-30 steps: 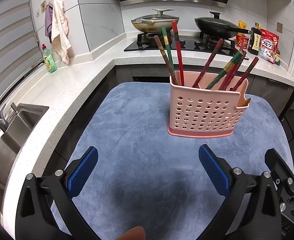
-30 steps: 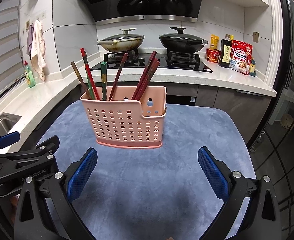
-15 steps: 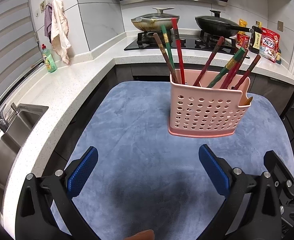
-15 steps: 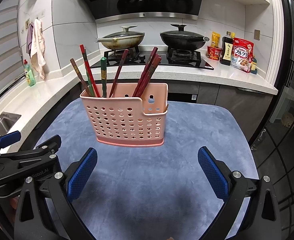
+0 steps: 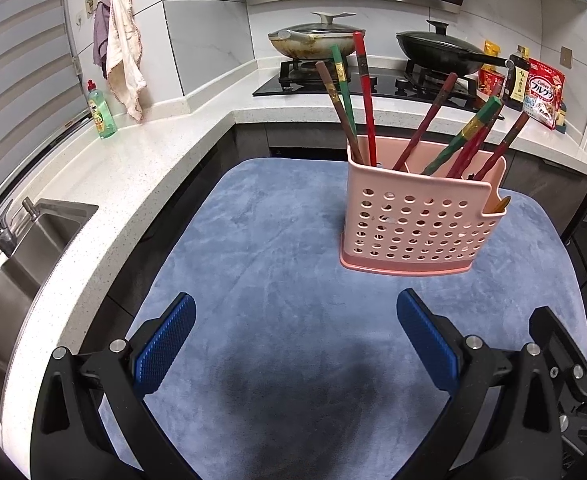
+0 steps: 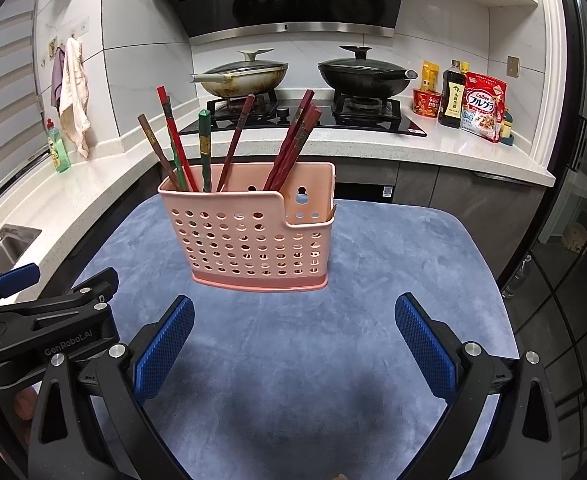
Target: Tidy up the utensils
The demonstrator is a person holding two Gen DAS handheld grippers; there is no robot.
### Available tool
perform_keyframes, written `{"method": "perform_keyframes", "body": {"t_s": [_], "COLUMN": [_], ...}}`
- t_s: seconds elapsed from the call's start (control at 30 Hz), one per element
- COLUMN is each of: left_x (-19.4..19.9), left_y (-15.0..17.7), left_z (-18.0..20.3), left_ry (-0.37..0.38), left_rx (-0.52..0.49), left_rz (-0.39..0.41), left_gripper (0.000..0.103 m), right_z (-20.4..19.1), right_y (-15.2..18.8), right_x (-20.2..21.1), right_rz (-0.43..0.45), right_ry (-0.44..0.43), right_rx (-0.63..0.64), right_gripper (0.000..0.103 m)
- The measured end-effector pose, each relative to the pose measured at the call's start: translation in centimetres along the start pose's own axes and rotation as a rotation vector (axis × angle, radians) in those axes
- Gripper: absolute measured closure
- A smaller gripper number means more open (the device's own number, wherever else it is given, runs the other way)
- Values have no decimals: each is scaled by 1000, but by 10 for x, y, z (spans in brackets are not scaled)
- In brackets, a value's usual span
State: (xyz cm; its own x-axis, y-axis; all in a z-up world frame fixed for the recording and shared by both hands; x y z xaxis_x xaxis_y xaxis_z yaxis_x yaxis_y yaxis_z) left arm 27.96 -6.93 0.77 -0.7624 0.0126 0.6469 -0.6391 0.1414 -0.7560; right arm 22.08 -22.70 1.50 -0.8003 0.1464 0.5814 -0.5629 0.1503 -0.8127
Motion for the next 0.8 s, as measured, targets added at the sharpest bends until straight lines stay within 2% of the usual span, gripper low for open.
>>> {"method": "perform_keyframes", "body": {"t_s": [0.8], "left_x": [-6], "left_y": [0], "left_z": [2], "left_ry": [5], "left_rx": [-15], "left_rz": [1], "left_gripper": [7], "right_z": [2], "right_y": [2], "right_x": [-4], "right_rz": [-15], "right_ry": [3], "right_rx": [0], "right_gripper": [6]}}
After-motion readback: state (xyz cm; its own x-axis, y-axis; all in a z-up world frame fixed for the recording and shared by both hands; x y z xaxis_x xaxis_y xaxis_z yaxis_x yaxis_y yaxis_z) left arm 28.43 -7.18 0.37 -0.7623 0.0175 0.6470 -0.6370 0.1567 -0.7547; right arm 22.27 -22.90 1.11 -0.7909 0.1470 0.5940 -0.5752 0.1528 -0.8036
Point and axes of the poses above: each gripper's, at about its wrist camera, not at the fingertips, and x roughly against the way its jaws point, z to its right, y to its underside, the point moved 6 cm from there along -x, roughly the way its jaws point, and after that the axes turned 4 degrees about z, right-handed, at the moved point
